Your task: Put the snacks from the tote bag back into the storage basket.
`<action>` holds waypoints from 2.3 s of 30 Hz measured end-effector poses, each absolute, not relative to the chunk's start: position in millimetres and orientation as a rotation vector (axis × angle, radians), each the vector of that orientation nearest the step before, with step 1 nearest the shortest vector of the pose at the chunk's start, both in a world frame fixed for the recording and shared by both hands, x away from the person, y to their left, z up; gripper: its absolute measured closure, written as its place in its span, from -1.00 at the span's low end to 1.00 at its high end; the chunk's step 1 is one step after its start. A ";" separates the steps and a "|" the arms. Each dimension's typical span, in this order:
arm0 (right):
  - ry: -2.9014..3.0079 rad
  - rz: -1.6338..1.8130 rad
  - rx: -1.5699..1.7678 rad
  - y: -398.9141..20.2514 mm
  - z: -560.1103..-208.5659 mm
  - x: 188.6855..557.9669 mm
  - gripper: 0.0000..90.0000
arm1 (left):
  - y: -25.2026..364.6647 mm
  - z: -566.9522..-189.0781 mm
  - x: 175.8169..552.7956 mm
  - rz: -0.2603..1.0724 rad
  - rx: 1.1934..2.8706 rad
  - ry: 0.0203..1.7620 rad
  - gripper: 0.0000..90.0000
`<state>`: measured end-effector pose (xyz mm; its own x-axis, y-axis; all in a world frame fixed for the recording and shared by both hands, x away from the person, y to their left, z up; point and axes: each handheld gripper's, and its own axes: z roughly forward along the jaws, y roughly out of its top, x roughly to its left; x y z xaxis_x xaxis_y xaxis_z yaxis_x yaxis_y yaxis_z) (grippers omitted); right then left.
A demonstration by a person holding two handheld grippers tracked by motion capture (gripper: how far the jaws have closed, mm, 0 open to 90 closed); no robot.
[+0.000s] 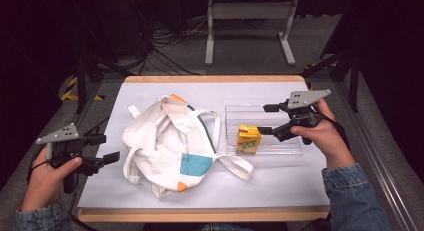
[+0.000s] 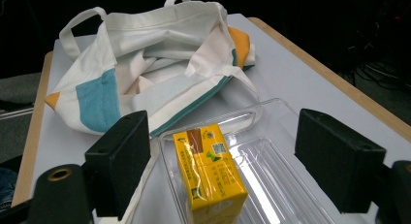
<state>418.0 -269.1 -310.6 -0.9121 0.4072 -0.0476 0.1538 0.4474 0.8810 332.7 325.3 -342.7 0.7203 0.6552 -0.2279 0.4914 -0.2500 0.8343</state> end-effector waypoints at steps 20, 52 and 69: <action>2.278 1.446 0.757 -344.7 -307.0 380.6 -0.72 | 341.9 -354.2 332.4 0.178 1.899 0.972 -0.86; 2.101 1.300 1.106 -382.9 -416.0 354.2 -0.86 | 347.0 -377.0 348.5 0.152 1.936 1.041 -0.95; 2.209 1.211 1.163 -377.3 -437.8 357.2 -0.87 | 343.8 -385.2 354.0 0.116 1.986 1.088 -0.95</action>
<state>357.2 -377.3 -437.8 -0.5938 0.8017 0.0684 0.4889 0.2920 0.8220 354.0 343.8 -385.2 0.6177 0.7293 -0.2940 0.6506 -0.2640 0.7121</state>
